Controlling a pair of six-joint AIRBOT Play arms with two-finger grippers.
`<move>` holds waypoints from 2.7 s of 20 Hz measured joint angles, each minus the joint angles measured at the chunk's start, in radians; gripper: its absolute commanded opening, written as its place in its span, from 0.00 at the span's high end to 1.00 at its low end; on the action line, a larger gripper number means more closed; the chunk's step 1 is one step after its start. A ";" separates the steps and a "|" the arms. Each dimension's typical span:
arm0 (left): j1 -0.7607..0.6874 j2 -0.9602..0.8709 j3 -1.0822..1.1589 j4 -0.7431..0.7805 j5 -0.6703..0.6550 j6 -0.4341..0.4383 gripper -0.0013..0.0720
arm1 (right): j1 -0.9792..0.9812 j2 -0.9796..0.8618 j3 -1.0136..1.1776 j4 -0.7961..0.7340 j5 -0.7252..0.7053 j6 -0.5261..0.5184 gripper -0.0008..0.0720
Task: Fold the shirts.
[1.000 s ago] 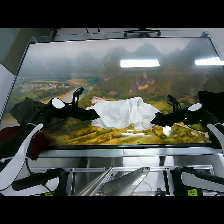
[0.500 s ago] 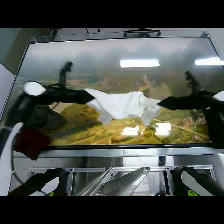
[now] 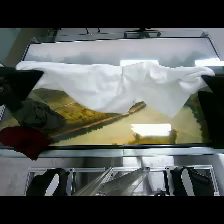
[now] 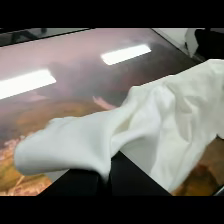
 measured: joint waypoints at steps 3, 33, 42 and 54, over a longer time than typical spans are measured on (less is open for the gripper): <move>0.049 0.006 -0.097 0.036 -0.063 0.004 0.95 | -0.004 -0.001 -0.044 -0.014 -0.005 0.012 0.96; -0.103 -0.607 -0.516 0.042 -0.111 -0.022 0.08 | 0.138 -0.746 -0.484 0.076 -0.311 -0.264 0.96; -0.410 -0.494 -0.853 -0.040 0.378 -0.108 0.08 | 0.138 -0.746 -0.483 0.076 -0.269 -0.267 0.96; -0.463 -0.511 -0.627 -0.057 0.297 -0.057 0.95 | 0.106 -0.745 -0.454 0.082 -0.134 -0.250 0.96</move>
